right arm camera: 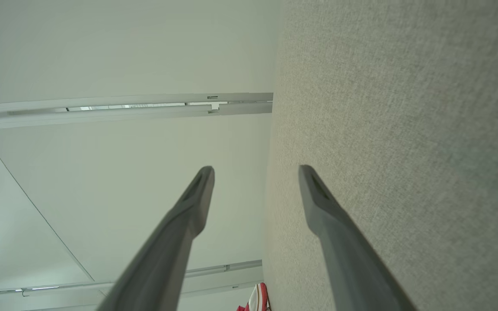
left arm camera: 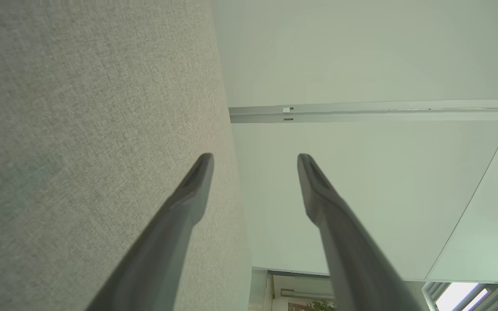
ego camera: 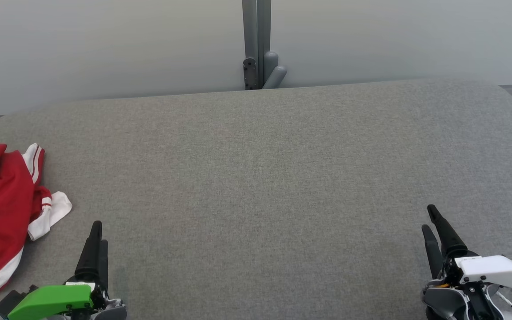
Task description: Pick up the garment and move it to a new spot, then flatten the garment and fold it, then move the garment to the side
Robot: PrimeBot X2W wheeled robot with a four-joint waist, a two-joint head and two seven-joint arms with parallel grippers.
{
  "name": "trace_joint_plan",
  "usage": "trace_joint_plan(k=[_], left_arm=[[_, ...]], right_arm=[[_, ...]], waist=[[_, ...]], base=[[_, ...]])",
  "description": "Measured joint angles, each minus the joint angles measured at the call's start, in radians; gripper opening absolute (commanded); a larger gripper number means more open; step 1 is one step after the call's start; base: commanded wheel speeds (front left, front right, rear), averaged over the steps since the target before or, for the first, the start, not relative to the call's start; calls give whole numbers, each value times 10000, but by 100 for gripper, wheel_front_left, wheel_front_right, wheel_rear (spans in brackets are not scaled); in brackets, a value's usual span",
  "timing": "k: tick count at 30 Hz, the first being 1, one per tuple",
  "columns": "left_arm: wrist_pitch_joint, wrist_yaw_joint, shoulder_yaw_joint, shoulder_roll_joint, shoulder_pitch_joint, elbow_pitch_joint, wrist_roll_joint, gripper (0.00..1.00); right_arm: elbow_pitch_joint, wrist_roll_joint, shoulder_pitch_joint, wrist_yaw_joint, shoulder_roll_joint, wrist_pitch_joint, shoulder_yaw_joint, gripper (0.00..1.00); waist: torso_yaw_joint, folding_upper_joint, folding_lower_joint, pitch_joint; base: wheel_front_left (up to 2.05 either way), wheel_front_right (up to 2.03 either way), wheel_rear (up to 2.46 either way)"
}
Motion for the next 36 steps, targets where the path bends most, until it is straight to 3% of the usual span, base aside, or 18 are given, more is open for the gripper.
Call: trace_joint_plan(k=[17,36], left_arm=[[-763,217,-222,15,-58,40,3852,100],[-1476,477,-447,13,-244,186,7008,100]], right_arm=[[-44,-3404,-116,0,-265,-796,412,100],[-35,-6472,-200,0,-378,-1511,865,100]], waist=[[-18,0,0,53],[-54,0,0,132]], base=[[0,0,0],[0,0,0]])
